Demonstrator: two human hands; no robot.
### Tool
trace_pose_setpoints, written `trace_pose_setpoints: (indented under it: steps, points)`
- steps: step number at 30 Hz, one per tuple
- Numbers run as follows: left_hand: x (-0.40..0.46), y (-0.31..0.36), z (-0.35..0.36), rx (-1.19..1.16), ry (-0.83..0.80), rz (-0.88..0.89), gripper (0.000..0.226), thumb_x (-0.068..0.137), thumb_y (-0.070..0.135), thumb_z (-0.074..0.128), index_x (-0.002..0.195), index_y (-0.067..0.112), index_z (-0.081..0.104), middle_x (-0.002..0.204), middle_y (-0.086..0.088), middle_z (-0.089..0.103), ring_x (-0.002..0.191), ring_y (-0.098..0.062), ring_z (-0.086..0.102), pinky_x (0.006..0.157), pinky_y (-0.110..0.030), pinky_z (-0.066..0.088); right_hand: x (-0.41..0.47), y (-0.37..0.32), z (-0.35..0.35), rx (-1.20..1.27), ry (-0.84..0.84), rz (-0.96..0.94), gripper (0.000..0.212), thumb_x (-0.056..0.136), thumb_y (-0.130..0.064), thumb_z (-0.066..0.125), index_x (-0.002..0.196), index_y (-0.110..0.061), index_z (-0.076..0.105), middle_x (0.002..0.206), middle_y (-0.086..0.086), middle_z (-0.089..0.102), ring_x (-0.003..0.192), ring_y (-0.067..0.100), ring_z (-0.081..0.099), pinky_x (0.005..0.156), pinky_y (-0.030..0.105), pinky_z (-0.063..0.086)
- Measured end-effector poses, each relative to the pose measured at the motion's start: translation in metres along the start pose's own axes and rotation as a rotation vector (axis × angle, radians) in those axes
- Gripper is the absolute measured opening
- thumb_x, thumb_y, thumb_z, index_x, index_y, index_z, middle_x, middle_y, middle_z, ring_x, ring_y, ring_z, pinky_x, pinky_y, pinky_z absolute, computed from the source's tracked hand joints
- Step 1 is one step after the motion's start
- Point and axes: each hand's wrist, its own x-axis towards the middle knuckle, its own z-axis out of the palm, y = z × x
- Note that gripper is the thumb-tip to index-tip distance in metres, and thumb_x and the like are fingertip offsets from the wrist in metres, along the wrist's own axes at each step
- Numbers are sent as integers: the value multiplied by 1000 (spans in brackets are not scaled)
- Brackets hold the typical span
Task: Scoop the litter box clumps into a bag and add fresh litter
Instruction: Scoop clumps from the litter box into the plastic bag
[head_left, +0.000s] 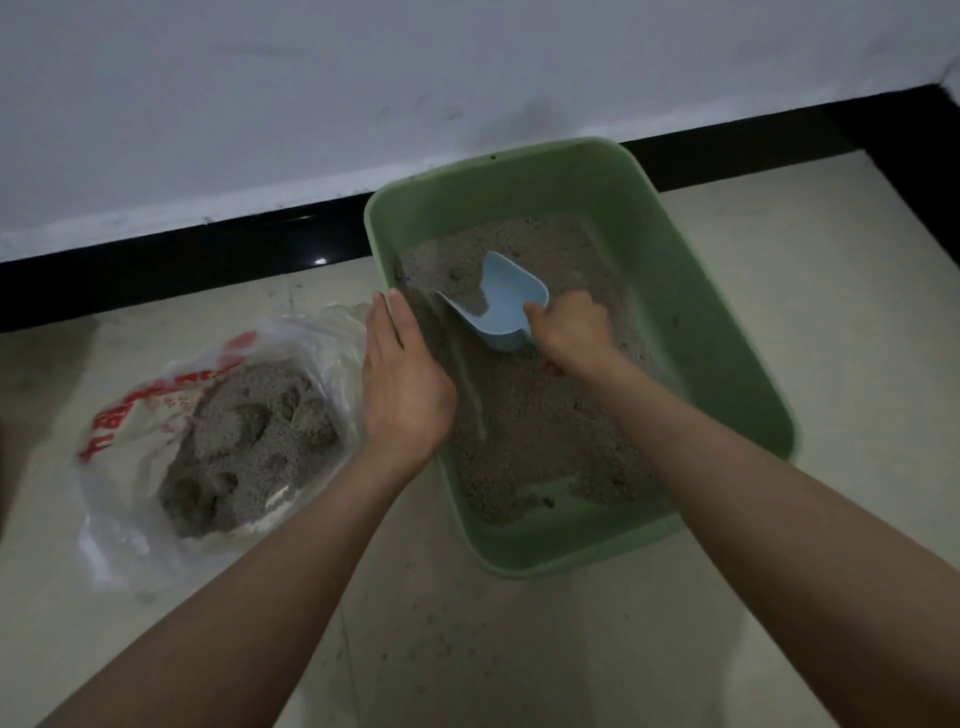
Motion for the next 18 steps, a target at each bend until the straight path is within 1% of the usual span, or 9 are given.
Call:
trace_pose_setpoints:
  steps: [2, 5, 6, 8, 10, 12, 14, 16, 18]
  points:
    - [1, 0, 4, 9, 25, 0, 74, 89, 4, 38, 146, 5, -9, 156, -14, -8, 144, -28, 2, 116, -39, 19, 7, -2, 10, 47, 14, 3, 42, 95, -37, 45, 95, 1, 64, 89, 16, 66, 83, 32, 67, 75, 40, 57]
    - [1, -1, 7, 34, 61, 16, 72, 88, 2, 36, 146, 3, -6, 156, -16, -7, 145, -28, -3, 117, -38, 12, 12, -8, 19, 122, 29, -13, 37, 94, -31, 44, 79, -2, 62, 72, 12, 61, 73, 30, 65, 65, 37, 54]
    - [2, -2, 8, 38, 68, 18, 72, 87, 2, 36, 146, 3, -6, 156, -17, -7, 145, -27, -4, 117, -38, 10, 13, -10, 22, 145, 30, -20, 38, 94, -29, 44, 78, 0, 63, 71, 14, 62, 71, 31, 65, 65, 39, 55]
    - [2, -3, 9, 36, 80, 20, 73, 87, 2, 37, 147, 3, -5, 156, -16, -7, 145, -26, -6, 117, -38, 8, 13, -8, 24, 189, 31, -27, 38, 92, -28, 45, 80, 2, 65, 77, 20, 67, 73, 34, 67, 68, 44, 56]
    - [2, -3, 11, 21, 91, 17, 72, 88, 3, 37, 147, 4, -5, 156, -14, -7, 145, -25, -6, 117, -38, 8, 9, -2, 23, 232, 28, -21, 34, 92, -27, 46, 77, -2, 62, 78, 22, 67, 76, 36, 67, 70, 47, 56]
    - [2, -3, 11, -3, 99, 9, 72, 88, 3, 36, 147, 6, -6, 157, -12, -7, 145, -24, -6, 117, -38, 7, 4, 9, 17, 259, 32, -23, 32, 93, -25, 46, 65, -11, 56, 64, 13, 62, 69, 33, 67, 67, 42, 55]
    - [1, -3, 9, -26, 103, 2, 72, 88, 2, 35, 147, 6, -7, 157, -11, -6, 145, -22, -5, 118, -37, 7, -1, 22, 7, 279, 48, -26, 35, 93, -23, 46, 59, -18, 48, 56, 4, 53, 59, 25, 63, 60, 35, 50]
    - [0, -3, 8, -38, 103, 1, 72, 88, 1, 34, 147, 5, -7, 157, -10, -6, 145, -22, -4, 118, -36, 6, -5, 35, -6, 277, 71, -12, 35, 93, -21, 45, 58, -18, 45, 56, 3, 50, 53, 20, 60, 56, 32, 45]
    - [-1, -3, 9, -37, 102, 3, 71, 88, 2, 34, 147, 5, -7, 157, -10, -6, 145, -21, -4, 118, -36, 6, -5, 45, -21, 255, 94, 17, 32, 93, -21, 46, 62, -16, 49, 57, 4, 53, 52, 21, 59, 61, 36, 51]
